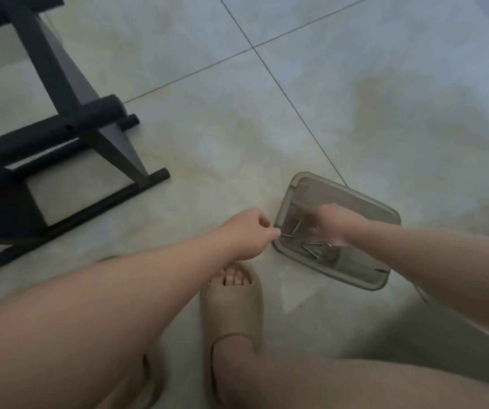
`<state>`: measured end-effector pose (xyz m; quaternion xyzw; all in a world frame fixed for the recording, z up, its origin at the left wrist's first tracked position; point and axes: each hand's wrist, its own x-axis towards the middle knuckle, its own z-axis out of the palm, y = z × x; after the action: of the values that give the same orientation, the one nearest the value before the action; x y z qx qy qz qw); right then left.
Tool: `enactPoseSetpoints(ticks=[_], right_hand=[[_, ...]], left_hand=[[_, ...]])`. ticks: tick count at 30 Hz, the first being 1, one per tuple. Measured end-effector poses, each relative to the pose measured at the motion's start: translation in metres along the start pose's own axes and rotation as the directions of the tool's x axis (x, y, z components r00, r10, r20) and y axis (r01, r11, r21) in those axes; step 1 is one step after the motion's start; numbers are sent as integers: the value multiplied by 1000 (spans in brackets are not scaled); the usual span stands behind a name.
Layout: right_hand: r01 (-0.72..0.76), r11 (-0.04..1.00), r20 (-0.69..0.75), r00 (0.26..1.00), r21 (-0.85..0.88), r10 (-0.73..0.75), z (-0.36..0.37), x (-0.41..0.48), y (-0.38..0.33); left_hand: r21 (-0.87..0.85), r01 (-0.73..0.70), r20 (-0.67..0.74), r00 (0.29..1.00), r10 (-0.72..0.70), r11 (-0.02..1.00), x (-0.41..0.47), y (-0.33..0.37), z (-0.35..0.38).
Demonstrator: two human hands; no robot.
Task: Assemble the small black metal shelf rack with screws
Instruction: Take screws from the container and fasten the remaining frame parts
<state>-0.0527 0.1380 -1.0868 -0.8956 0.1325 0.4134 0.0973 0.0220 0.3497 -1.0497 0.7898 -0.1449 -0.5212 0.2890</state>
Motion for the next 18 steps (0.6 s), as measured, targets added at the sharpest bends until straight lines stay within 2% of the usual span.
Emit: enactPoseSetpoints(ticks=[6, 12, 15, 18], right_hand=[[110, 993, -66, 991, -38, -112, 21, 15, 8], [108, 980, -88, 988, -166, -124, 25, 21, 5], [72, 990, -87, 993, -124, -83, 19, 17, 7], [4, 1000, -102, 995, -3, -4, 5, 4, 6]], left_hand=[[-145, 4, 19, 1000, -1, 989, 14, 0, 10], [-177, -13, 12, 1000, 16, 984, 16, 2, 13], [-171, -21, -16, 1000, 18, 985, 15, 3, 16], [-141, 18, -12, 1000, -20, 990, 8, 6, 11]])
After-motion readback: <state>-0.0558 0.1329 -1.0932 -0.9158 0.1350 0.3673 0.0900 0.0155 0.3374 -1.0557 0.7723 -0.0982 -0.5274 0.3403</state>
